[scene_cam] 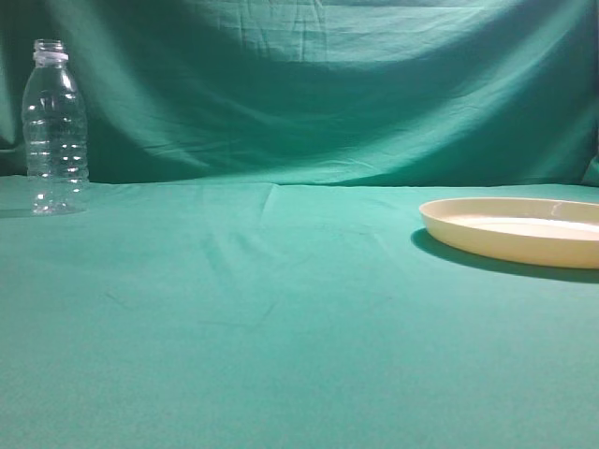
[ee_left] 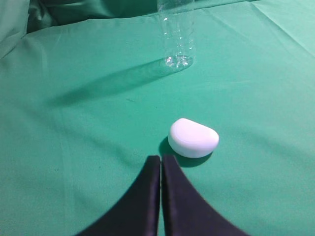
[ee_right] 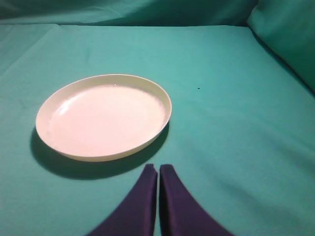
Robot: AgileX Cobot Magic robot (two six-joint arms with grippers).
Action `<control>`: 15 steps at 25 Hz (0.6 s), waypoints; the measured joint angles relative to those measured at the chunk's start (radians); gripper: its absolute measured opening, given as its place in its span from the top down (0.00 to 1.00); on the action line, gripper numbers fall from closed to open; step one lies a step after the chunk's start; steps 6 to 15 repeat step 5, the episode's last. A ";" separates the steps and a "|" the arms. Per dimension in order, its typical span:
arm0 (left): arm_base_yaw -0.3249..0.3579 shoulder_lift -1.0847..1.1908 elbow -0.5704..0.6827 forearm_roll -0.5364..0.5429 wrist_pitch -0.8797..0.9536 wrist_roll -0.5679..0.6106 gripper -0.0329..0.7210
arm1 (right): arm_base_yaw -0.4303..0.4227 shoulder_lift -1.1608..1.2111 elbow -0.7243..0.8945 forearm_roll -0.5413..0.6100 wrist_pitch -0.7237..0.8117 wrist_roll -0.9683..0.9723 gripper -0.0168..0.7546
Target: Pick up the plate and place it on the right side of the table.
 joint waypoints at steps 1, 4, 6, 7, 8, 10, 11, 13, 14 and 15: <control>0.000 0.000 0.000 0.000 0.000 0.000 0.96 | 0.000 0.000 0.000 0.000 0.000 0.000 0.98; 0.000 0.000 0.000 0.000 0.000 0.000 0.96 | 0.000 0.000 0.000 0.000 0.000 0.004 0.98; 0.000 0.000 0.000 0.000 0.000 0.000 0.96 | 0.000 0.000 0.000 0.000 0.000 0.004 0.98; 0.000 0.000 0.000 0.000 0.000 0.000 0.96 | 0.000 0.000 0.000 0.000 0.000 0.004 0.98; 0.000 0.000 0.000 0.000 0.000 0.000 0.96 | 0.000 0.000 0.000 0.000 0.000 0.004 0.98; 0.000 0.000 0.000 0.000 0.000 0.000 0.96 | 0.000 0.000 0.000 0.000 0.000 0.004 0.98; 0.000 0.000 0.000 0.000 0.000 0.000 0.96 | 0.000 0.000 0.000 0.000 0.000 0.004 0.98; 0.000 0.000 0.000 0.000 0.000 0.000 0.96 | 0.000 0.000 0.000 0.000 0.000 0.004 0.98; 0.000 0.000 0.000 0.000 0.000 0.000 0.96 | 0.000 0.000 0.000 0.000 0.000 0.004 0.98; 0.000 0.000 0.000 0.000 0.000 0.000 0.96 | 0.000 0.000 0.000 0.000 0.000 0.004 0.98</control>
